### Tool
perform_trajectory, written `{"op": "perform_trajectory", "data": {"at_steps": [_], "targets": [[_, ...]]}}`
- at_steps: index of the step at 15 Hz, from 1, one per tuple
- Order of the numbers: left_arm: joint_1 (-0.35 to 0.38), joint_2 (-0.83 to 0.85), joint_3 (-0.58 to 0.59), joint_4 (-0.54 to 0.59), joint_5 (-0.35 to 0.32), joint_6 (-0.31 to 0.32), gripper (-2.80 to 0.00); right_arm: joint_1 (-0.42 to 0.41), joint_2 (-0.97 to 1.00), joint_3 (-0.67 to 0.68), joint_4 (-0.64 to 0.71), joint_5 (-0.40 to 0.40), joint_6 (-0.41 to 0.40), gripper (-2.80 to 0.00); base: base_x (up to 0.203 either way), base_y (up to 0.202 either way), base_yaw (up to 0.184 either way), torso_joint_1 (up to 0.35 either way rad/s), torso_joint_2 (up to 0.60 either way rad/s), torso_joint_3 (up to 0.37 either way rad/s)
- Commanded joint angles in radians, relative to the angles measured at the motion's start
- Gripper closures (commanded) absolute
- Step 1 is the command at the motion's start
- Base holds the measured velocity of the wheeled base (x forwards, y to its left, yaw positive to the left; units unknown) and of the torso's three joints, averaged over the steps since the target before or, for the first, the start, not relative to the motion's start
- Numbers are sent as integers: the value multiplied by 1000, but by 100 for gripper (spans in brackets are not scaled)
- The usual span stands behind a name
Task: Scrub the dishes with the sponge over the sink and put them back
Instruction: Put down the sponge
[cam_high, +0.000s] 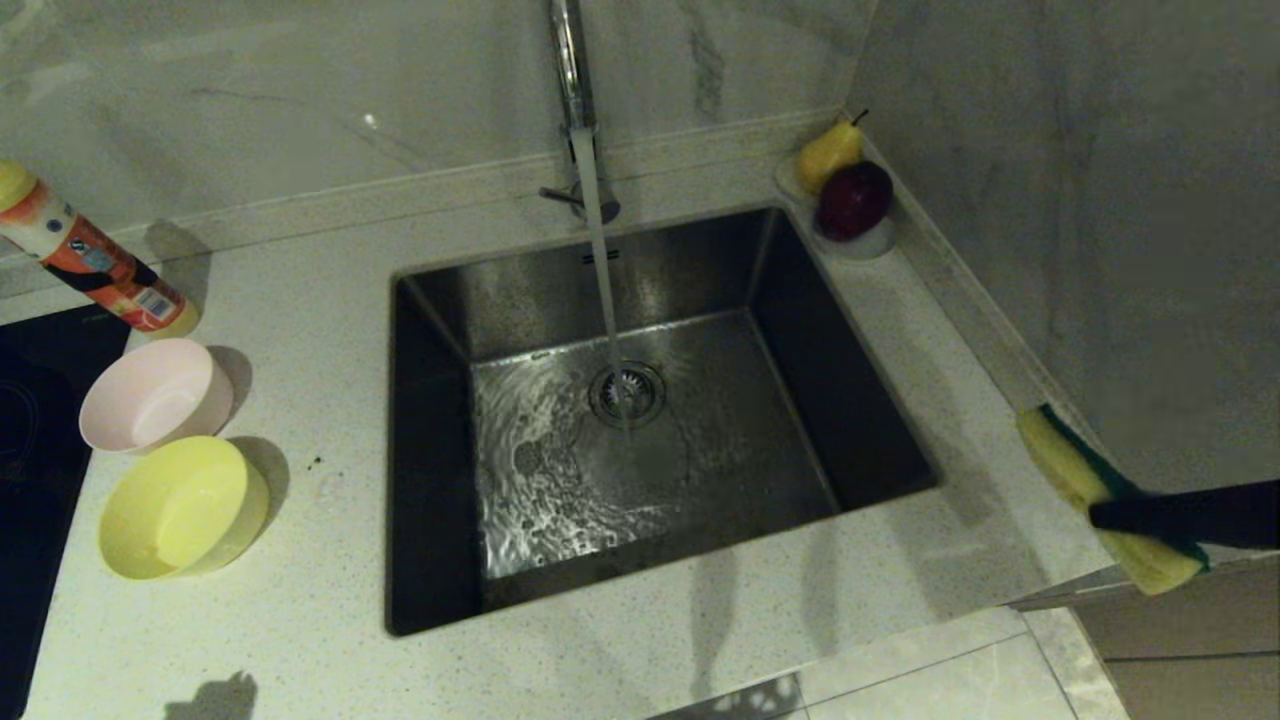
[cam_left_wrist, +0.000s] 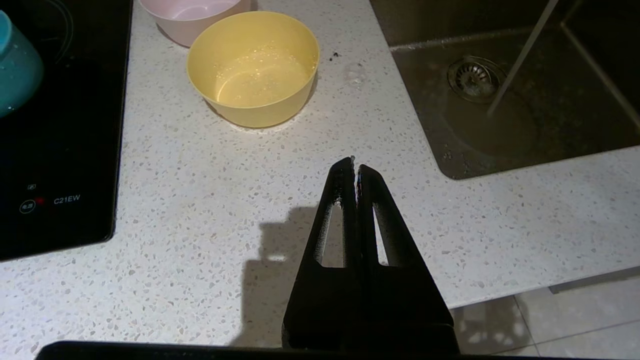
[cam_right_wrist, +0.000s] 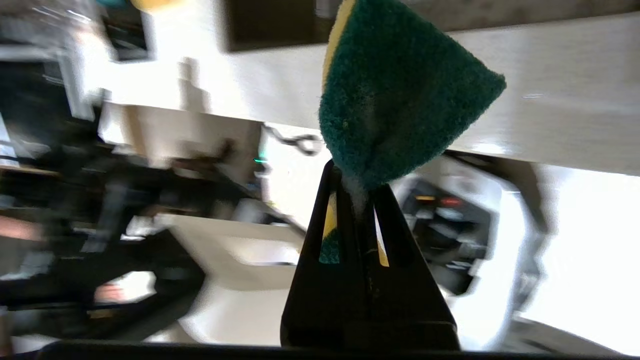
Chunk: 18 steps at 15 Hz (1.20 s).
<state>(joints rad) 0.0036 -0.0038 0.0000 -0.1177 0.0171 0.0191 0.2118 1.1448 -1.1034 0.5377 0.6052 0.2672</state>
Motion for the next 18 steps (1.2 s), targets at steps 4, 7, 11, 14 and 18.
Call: {"op": "perform_trajectory", "data": {"at_steps": [4,7,11,14,18], "targets": [[1,4,40,-2,0,-4,0,124,-26,24,41,-222,-146,0,0,0,0,0,0,0],[-1,4,40,-2,0,-6,0,226,-43,53,35,-404,-182,0,0,0,0,0,0,0],[-1,4,40,-2,0,-5,0,236,-68,102,28,-475,-264,0,0,0,0,0,0,0],[0,4,40,-2,1,-11,0,228,-101,224,-51,-543,-342,0,0,0,0,0,0,0],[-1,4,40,-2,1,-11,0,227,-93,365,-242,-636,-388,0,0,0,0,0,0,0]]}}
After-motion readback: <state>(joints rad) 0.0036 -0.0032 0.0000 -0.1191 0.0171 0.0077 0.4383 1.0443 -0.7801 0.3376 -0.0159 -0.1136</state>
